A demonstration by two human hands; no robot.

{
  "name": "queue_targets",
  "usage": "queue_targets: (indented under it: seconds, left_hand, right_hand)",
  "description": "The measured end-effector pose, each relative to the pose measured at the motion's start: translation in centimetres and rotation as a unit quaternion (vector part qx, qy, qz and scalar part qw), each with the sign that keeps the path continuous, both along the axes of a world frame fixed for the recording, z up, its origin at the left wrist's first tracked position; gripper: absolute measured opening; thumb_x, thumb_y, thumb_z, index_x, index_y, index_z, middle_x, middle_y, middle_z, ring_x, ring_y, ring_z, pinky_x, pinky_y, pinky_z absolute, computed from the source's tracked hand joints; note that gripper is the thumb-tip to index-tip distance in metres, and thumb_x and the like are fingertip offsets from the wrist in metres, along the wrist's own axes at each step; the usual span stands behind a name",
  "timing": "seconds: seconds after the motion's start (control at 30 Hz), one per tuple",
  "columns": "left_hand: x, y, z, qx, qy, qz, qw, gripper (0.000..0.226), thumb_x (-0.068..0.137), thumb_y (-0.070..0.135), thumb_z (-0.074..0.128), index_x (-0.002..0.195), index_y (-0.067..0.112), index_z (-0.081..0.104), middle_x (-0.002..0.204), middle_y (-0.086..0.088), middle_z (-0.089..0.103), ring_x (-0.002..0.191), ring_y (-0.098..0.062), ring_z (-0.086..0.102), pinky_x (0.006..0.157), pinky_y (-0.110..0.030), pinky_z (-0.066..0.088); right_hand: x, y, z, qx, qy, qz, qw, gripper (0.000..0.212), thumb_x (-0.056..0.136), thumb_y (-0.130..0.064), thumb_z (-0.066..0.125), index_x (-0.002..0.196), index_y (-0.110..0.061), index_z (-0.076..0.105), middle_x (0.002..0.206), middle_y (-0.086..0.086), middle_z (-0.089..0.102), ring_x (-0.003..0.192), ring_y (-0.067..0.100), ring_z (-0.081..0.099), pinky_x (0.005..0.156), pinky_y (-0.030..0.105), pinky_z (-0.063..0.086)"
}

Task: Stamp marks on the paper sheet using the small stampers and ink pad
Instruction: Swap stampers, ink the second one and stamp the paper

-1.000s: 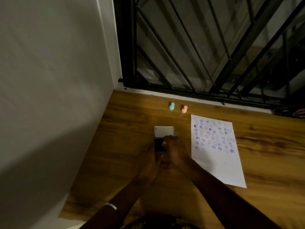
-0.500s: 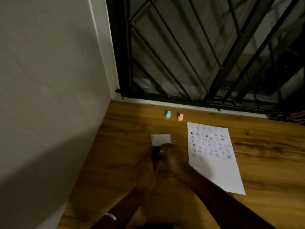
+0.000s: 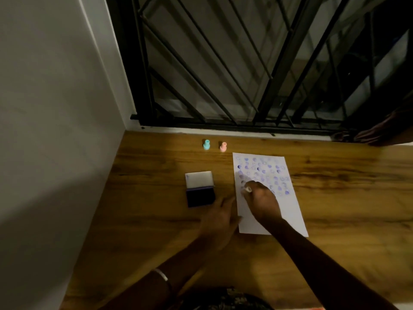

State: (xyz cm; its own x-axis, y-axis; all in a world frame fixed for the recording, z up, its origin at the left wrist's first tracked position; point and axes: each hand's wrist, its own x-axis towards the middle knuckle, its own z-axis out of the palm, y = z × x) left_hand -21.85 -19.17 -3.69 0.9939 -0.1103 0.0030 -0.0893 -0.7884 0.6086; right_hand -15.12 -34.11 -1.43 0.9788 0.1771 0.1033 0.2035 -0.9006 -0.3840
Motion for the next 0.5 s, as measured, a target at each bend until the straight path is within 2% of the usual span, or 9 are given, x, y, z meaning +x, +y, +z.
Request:
queue_targets:
  seconds: [0.17,0.37,0.5]
  left_hand:
    - [0.6,-4.4,-1.0,0.078,0.049,-0.069,0.993,0.079,0.086,0.05,0.059,0.148,0.02,0.02,0.151,-0.012,0.033,0.134,-0.034,0.038,0.109,-0.048,0.034]
    - [0.5,-5.8,-2.4,0.1,0.068,-0.088,0.989,0.078,0.086,0.046,0.06,0.147,0.014,0.022,0.144,-0.014,0.039,0.125,-0.032,0.045,0.102,-0.044,0.042]
    - [0.4,-5.9,-2.6,0.099,0.059,-0.092,0.989,0.074,0.087,0.047,0.059,0.145,0.013,0.027,0.139,-0.012,0.043,0.119,-0.03,0.048,0.098,-0.042,0.045]
  right_hand:
    - [-0.2,-3.3,-0.4,-0.006,0.007,-0.051,0.999,0.021,0.097,-0.026,0.048,0.099,-0.01,0.061,0.091,0.01,0.068,0.08,0.024,0.064,0.066,0.026,0.045]
    - [-0.3,-4.1,-1.0,-0.011,0.007,-0.042,0.999,0.021,0.097,-0.022,0.051,0.103,-0.006,0.062,0.098,0.015,0.07,0.085,0.028,0.067,0.072,0.027,0.047]
    - [-0.1,-3.8,-1.3,-0.031,0.014,-0.041,0.999,0.027,0.098,-0.028,0.047,0.11,-0.008,0.06,0.105,0.015,0.069,0.091,0.029,0.066,0.077,0.033,0.053]
